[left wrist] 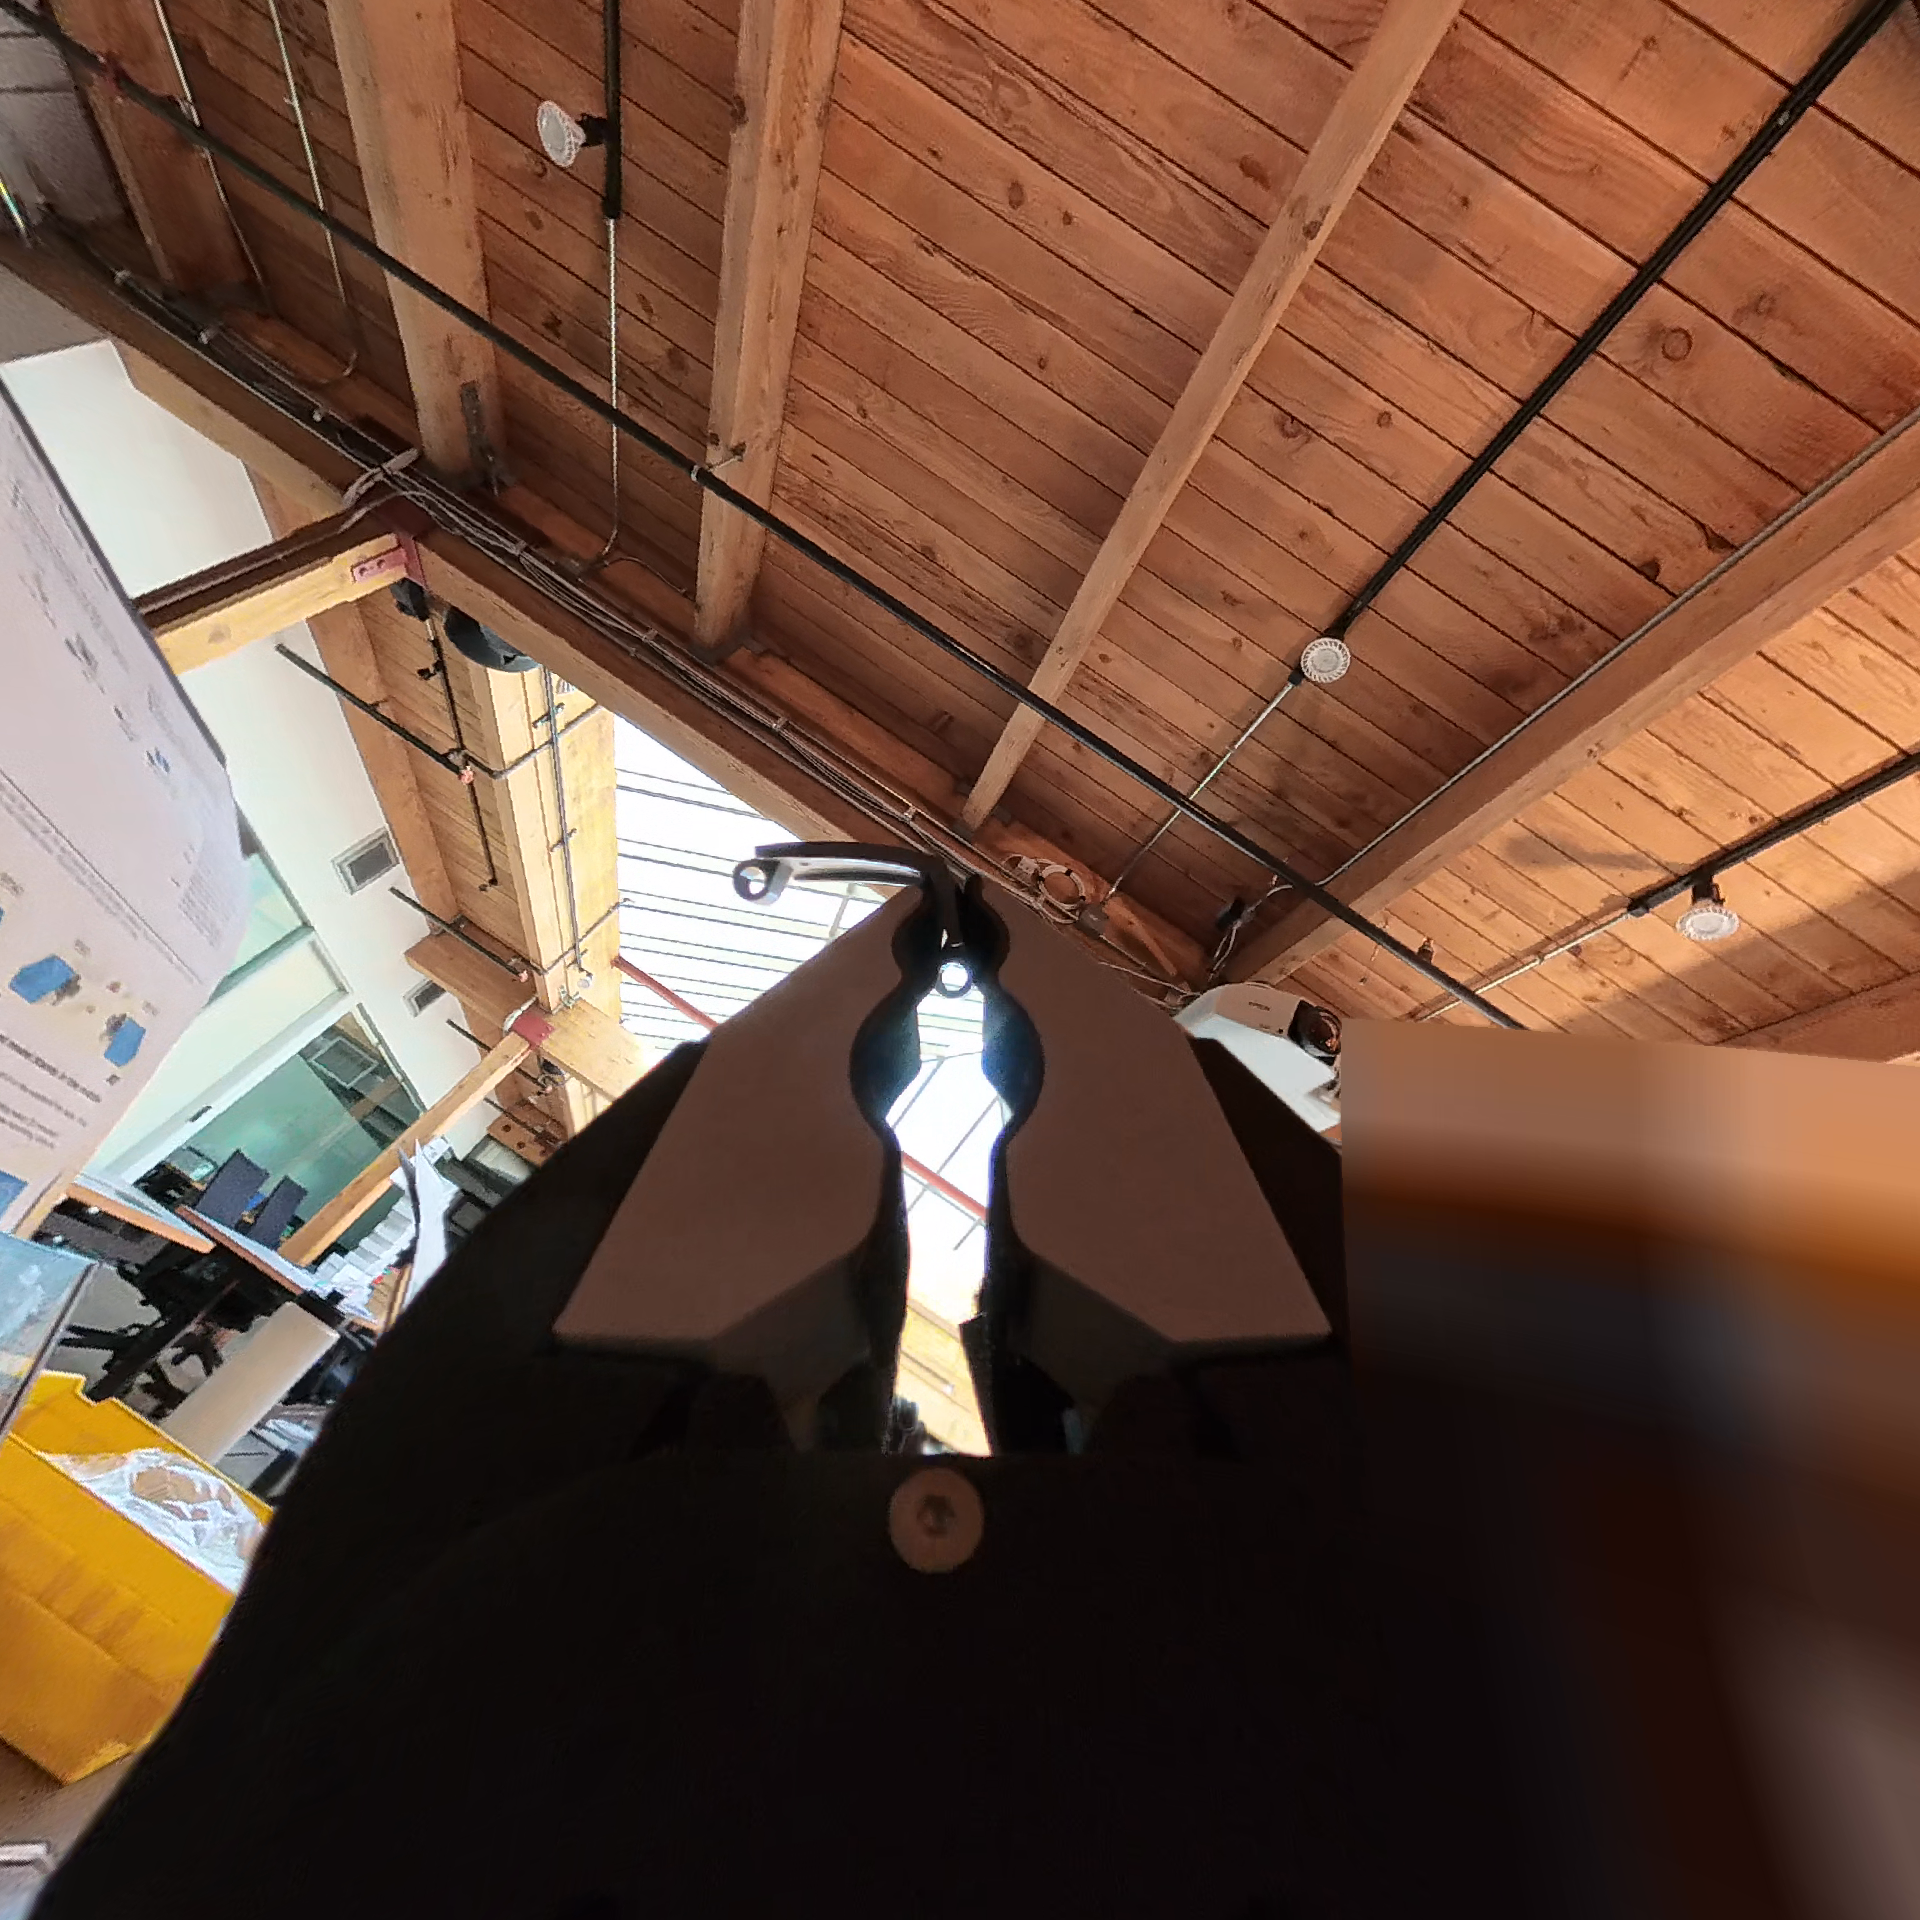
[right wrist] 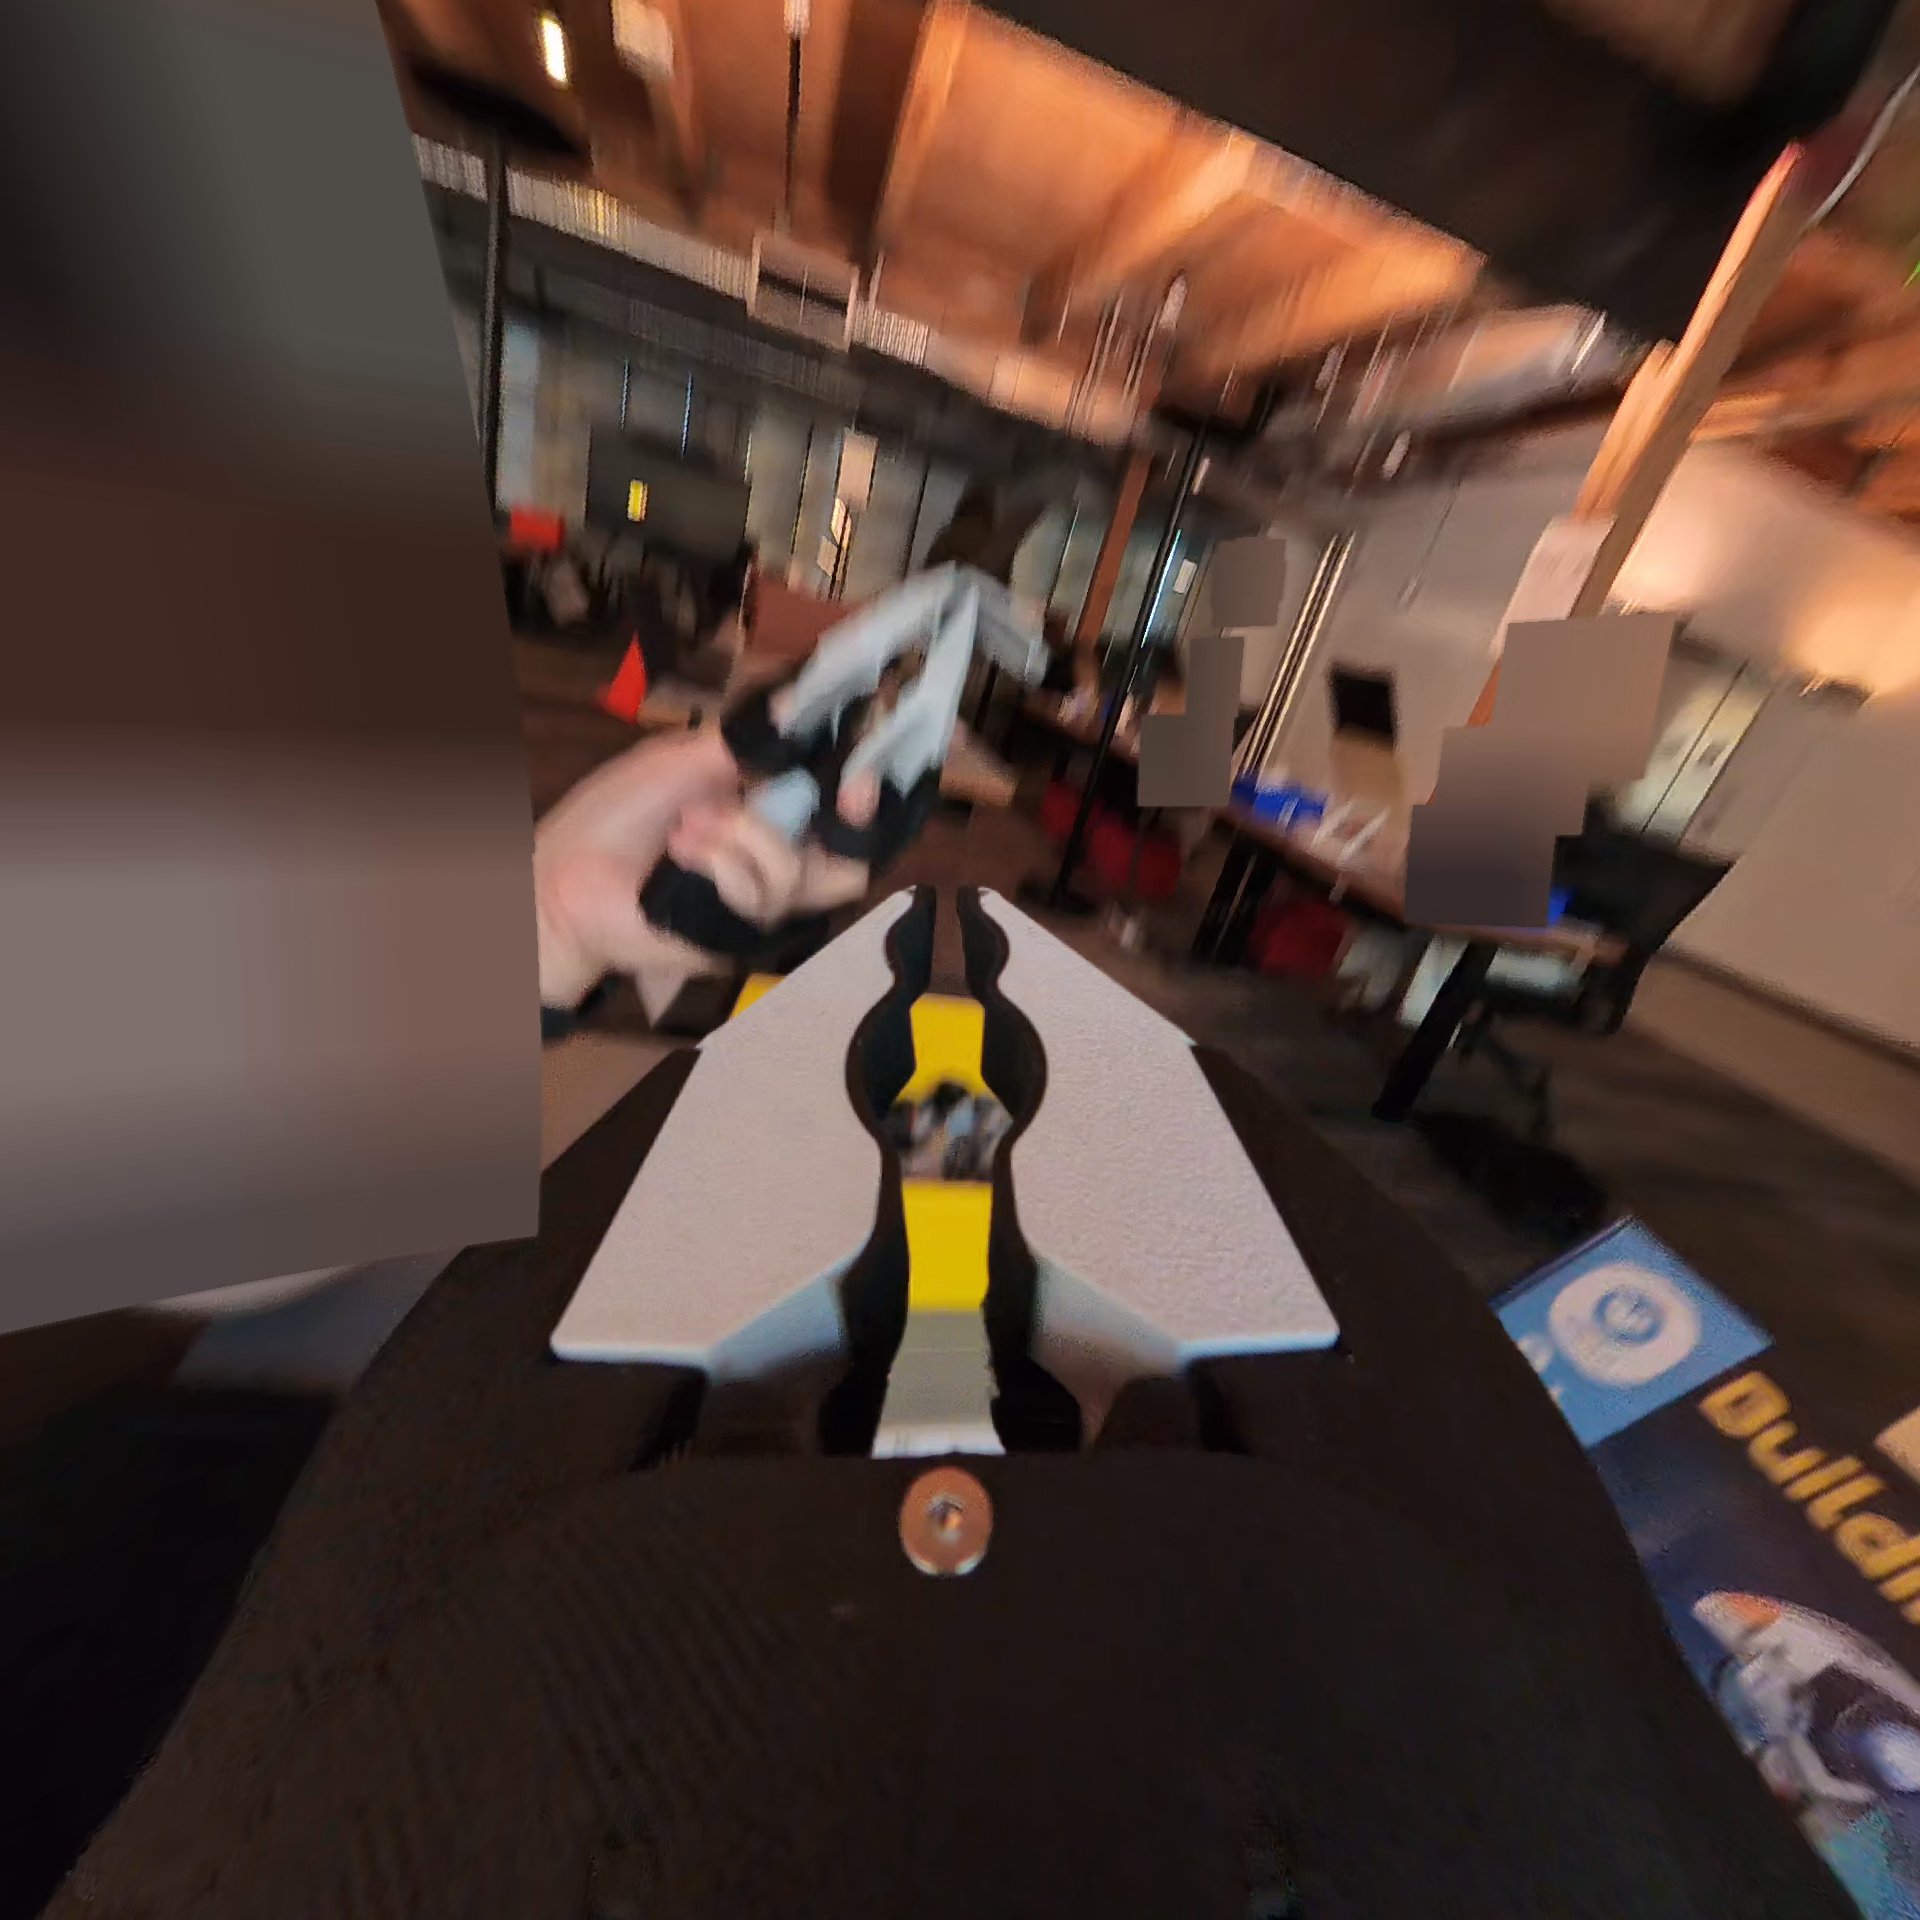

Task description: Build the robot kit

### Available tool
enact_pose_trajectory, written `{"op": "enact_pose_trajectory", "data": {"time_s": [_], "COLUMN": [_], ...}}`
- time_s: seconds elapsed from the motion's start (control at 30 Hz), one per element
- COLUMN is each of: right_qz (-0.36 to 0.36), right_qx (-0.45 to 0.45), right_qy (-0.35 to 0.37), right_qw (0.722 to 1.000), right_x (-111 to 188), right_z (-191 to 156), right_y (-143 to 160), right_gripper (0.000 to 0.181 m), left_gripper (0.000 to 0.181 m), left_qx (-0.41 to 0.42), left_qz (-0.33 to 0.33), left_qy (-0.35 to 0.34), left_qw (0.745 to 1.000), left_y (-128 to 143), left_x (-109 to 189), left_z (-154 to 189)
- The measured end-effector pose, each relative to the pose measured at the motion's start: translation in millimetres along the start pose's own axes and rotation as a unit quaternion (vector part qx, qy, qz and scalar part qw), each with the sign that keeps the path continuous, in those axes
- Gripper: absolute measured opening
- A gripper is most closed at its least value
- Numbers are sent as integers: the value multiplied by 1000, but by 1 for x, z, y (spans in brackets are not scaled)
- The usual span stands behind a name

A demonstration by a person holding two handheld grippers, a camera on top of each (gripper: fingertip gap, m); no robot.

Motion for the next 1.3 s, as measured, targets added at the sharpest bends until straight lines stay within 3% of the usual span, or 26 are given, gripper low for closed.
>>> {"op": "enact_pose_trajectory", "data": {"time_s": [0.03,0.23,0.33,0.5,0.8,0.9,0.97,1.07,1.2,1.3], "right_qz": [-51,-315,-327,-343,-421,-440,-464,-428,-271,-81], "right_qx": [-9,-22,-40,1,5,-36,-69,-149,-309,-435], "right_qy": [-11,-124,-170,-179,-243,-256,-250,-210,-98,-50], "right_qw": [999,941,929,922,874,860,847,866,907,895], "right_x": [-13,-92,-119,-133,-157,-157,-150,-128,-73,-30], "right_z": [0,-30,-49,-46,-46,-50,-51,-56,-49,-29], "right_y": [17,141,186,240,300,303,299,276,221,163], "right_gripper": [5,14,10,16,18,3,3,2,2,2], "left_gripper": [2,2,2,2,2,2,2,3,2,2], "left_qx": [-6,-32,-58,-53,-40,-37,-31,-25,-6,-19], "left_qz": [0,5,5,15,12,6,-1,-29,-69,-127], "left_qy": [1,14,13,30,32,25,20,2,-6,-18], "left_qw": [1000,999,998,998,999,999,999,999,998,992], "left_y": [-2,-19,-26,-36,-42,-42,-40,-32,-6,27], "left_x": [0,6,8,12,14,14,13,8,-4,-18], "left_z": [3,24,33,42,40,35,30,19,1,-16]}}
Point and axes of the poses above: each gripper's, where its closed fingertips meet, x back along the fingers, y out of its underside, z = x × y across the jaws, the point moved 6 cm from there along x, back along the fingers, and after that the axes turned 1 degree about -y, right-handed, at the moved point
